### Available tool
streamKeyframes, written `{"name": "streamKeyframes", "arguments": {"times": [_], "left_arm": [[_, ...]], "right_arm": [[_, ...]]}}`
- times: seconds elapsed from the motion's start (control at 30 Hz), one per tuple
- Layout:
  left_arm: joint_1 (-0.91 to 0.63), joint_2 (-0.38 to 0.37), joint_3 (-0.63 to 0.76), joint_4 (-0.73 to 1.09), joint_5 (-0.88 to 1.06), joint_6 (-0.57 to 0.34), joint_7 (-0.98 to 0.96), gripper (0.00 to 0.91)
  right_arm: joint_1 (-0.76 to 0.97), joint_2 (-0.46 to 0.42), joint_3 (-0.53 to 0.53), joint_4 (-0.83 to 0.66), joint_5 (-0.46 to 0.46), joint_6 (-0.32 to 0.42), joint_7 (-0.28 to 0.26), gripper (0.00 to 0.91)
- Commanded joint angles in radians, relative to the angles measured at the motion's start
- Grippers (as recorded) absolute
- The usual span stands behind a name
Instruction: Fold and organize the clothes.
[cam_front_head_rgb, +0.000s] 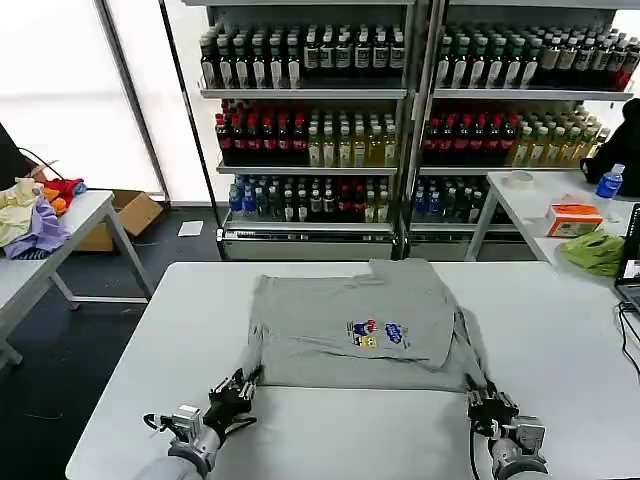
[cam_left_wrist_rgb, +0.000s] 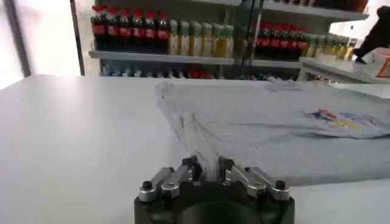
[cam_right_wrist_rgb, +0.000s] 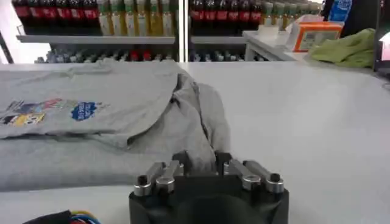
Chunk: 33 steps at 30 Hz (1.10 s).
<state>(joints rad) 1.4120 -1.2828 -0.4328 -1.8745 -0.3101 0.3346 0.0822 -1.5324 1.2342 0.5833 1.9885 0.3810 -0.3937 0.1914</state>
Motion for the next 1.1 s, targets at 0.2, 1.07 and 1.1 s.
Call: {"name": "streamKeyframes", "arguments": {"times": [0.2, 1.07, 1.1], "left_arm": [[0.044, 0.002, -0.019, -0.029, -0.022, -0.006, -0.013, 0.01], [0.576, -0.058, -0.254, -0.435, 0.024, 0.158, -0.014, 0.907], [0.576, -0.059, -0.256, -0.439, 0.024, 0.168, -0.015, 0.907]], "right_arm": [[-0.023, -0.003, -0.004, 0.027, 0.003, 0.024, -0.019, 0.0], [-0.485, 0.008, 0.044, 0.312, -0.089, 0.042, -0.087, 0.907], [-0.483, 0.012, 0.044, 0.313, -0.088, 0.035, -0.084, 0.907]]}}
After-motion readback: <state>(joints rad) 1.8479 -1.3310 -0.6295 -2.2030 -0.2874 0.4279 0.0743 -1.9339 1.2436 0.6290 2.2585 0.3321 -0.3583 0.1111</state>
